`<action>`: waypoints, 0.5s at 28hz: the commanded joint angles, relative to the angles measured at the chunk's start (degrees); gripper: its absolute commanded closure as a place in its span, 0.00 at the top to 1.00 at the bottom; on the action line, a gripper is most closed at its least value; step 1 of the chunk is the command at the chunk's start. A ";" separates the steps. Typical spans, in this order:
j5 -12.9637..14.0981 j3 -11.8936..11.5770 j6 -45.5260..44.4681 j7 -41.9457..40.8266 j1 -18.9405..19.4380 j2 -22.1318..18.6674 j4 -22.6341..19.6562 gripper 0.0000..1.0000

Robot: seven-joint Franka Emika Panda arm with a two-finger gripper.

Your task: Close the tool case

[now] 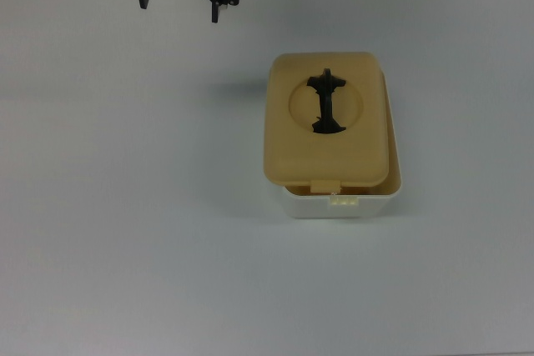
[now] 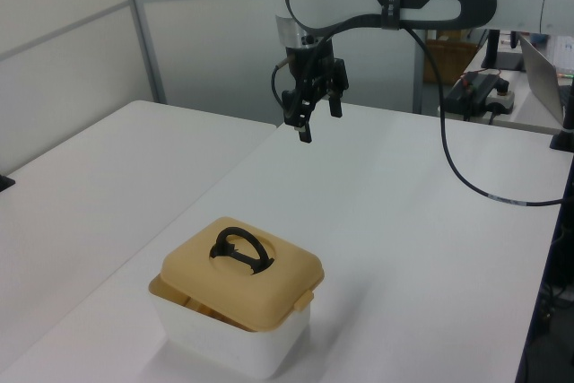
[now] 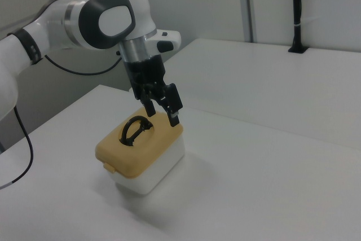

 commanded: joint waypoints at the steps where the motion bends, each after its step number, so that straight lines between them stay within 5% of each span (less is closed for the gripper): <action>1: 1.31 -0.12 -0.43 -2.25 -1.19 -1.99 -2.48 1.00; 14: 1.31 -0.21 -0.17 -2.34 -2.60 -1.99 -2.13 1.00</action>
